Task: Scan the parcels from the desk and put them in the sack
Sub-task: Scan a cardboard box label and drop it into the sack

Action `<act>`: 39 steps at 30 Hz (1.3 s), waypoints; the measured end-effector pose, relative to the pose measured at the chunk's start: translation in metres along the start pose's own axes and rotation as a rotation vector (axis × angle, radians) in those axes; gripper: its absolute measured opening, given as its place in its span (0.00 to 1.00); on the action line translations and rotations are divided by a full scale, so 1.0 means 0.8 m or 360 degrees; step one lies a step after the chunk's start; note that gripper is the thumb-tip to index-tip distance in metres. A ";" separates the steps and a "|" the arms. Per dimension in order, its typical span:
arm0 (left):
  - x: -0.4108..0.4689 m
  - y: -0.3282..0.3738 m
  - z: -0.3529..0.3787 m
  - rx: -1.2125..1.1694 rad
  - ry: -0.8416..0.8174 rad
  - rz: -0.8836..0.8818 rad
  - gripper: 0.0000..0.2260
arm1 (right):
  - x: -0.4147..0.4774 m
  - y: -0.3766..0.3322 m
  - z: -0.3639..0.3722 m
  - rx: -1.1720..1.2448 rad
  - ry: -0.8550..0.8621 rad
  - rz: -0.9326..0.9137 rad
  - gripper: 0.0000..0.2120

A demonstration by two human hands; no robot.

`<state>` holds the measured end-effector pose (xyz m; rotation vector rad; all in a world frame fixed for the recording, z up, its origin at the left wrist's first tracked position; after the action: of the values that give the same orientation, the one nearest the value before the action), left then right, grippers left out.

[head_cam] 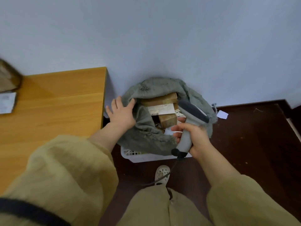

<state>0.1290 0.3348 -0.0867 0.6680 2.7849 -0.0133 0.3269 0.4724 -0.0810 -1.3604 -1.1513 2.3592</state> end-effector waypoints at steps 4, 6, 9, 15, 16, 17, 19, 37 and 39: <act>-0.078 -0.044 -0.019 -0.0006 0.0028 -0.0058 0.36 | -0.059 0.050 0.045 -0.0014 -0.0202 0.0091 0.05; -0.111 -0.079 -0.028 -0.0020 0.0040 -0.0125 0.36 | -0.085 0.071 0.077 -0.0048 -0.0303 0.0152 0.04; -0.152 -0.142 -0.040 -0.0088 0.0084 -0.0307 0.36 | -0.124 0.093 0.133 -0.0107 -0.0464 0.0242 0.03; -0.198 -0.278 -0.070 -0.0204 0.0177 -0.0591 0.36 | -0.176 0.124 0.259 -0.0281 -0.0739 0.0296 0.02; -0.203 -0.304 -0.076 -0.0230 0.0198 -0.0629 0.36 | -0.182 0.131 0.285 -0.0300 -0.0777 0.0309 0.02; -0.207 -0.330 -0.080 -0.0251 0.0219 -0.0666 0.36 | -0.187 0.139 0.311 -0.0316 -0.0808 0.0321 0.02; -0.216 -0.384 -0.089 -0.0278 0.0238 -0.0725 0.36 | -0.196 0.155 0.367 -0.0333 -0.0856 0.0337 0.01; -0.110 -0.699 -0.177 -0.0442 0.0451 -0.0787 0.35 | -0.176 0.200 0.715 -0.0339 -0.0911 0.0357 0.02; -0.080 -0.704 -0.192 -0.0489 0.0490 -0.0730 0.35 | -0.159 0.187 0.733 -0.0355 -0.0914 0.0332 0.02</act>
<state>-0.1083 -0.1856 0.0469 -0.0559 3.0690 0.4496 -0.0391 -0.0050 0.0614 -0.9068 -1.5141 2.9643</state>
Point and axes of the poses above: each hand's wrist, its own x-axis towards the middle knuckle, its own z-axis out of the palm, y = z × x, the point moved 3 cm from there along x, towards the middle knuckle, and after that the axes turned 4 degrees about y, right-handed, at the moved point
